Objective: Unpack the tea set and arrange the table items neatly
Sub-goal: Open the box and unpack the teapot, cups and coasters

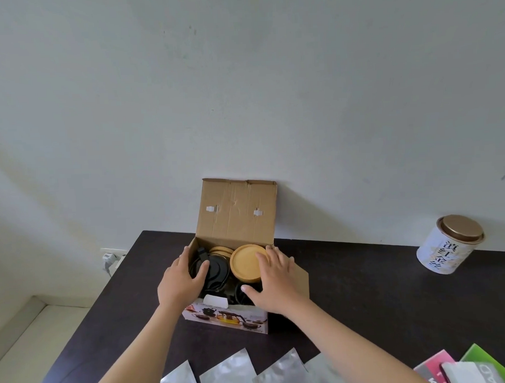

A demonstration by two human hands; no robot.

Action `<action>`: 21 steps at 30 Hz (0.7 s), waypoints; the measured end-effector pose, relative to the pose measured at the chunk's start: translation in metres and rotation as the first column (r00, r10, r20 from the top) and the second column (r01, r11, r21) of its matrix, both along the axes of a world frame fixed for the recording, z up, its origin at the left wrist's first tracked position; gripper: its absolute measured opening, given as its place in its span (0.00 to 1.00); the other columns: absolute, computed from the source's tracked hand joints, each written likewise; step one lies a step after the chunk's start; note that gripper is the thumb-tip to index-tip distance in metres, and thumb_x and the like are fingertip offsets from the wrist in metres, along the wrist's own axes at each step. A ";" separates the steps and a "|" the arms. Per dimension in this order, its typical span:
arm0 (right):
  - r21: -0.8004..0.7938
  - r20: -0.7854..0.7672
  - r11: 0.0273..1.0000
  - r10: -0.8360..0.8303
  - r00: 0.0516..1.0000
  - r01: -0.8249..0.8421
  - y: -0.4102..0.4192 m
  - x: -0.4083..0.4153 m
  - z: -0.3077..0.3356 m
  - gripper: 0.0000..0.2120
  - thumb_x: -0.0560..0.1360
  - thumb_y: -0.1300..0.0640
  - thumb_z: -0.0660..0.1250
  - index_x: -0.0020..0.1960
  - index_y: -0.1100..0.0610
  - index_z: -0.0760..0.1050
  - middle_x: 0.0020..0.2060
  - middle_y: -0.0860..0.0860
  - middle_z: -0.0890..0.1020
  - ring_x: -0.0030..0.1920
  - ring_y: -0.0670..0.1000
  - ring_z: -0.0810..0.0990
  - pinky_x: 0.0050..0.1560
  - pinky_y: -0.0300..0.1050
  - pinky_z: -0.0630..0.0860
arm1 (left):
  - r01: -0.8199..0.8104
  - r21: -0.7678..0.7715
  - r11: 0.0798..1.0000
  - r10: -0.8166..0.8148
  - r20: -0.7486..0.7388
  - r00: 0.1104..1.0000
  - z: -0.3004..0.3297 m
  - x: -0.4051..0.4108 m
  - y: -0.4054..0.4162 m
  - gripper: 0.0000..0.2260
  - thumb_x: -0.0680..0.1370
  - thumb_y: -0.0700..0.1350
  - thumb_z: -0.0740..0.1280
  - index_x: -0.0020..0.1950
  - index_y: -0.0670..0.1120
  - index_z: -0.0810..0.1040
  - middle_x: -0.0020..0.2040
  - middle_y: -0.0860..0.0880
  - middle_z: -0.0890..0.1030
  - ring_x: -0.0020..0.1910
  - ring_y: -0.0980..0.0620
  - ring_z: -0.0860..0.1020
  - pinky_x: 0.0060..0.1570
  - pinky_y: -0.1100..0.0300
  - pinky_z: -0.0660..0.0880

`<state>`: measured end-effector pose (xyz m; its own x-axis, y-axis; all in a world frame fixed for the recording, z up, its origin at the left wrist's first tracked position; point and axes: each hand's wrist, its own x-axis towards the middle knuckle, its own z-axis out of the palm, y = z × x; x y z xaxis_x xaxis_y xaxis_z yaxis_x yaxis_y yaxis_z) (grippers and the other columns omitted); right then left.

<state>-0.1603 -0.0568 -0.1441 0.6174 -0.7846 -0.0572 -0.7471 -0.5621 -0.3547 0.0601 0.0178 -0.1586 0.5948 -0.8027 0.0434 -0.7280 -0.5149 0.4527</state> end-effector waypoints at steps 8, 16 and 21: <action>-0.008 -0.152 0.999 -0.047 0.987 0.047 -0.024 0.023 0.012 0.50 0.66 0.30 0.66 0.76 0.55 0.50 0.73 0.62 0.59 0.75 0.64 0.51 0.70 0.70 0.44 | -0.022 -0.016 1.000 0.022 -0.004 1.000 -0.001 -0.001 -0.001 0.34 0.75 0.66 0.58 0.77 0.52 0.55 0.67 0.48 0.74 0.62 0.46 0.75 0.49 0.51 0.78; -0.073 0.304 0.992 -0.077 0.950 0.104 -0.021 0.008 -0.002 0.41 0.61 0.31 0.70 0.67 0.47 0.63 0.63 0.47 0.68 0.65 0.53 0.62 0.69 0.61 0.59 | -0.032 -0.048 0.998 0.031 -0.024 0.999 0.000 -0.002 -0.001 0.34 0.74 0.66 0.59 0.76 0.53 0.57 0.66 0.48 0.74 0.62 0.46 0.74 0.50 0.49 0.78; 0.113 0.701 0.954 -0.276 0.658 0.279 -0.023 -0.015 0.002 0.38 0.60 0.37 0.76 0.64 0.49 0.66 0.58 0.44 0.68 0.60 0.46 0.63 0.54 0.39 0.66 | -0.031 -0.055 0.998 0.029 -0.026 0.999 -0.002 0.000 0.000 0.34 0.74 0.66 0.59 0.76 0.53 0.58 0.67 0.48 0.74 0.63 0.45 0.74 0.50 0.49 0.78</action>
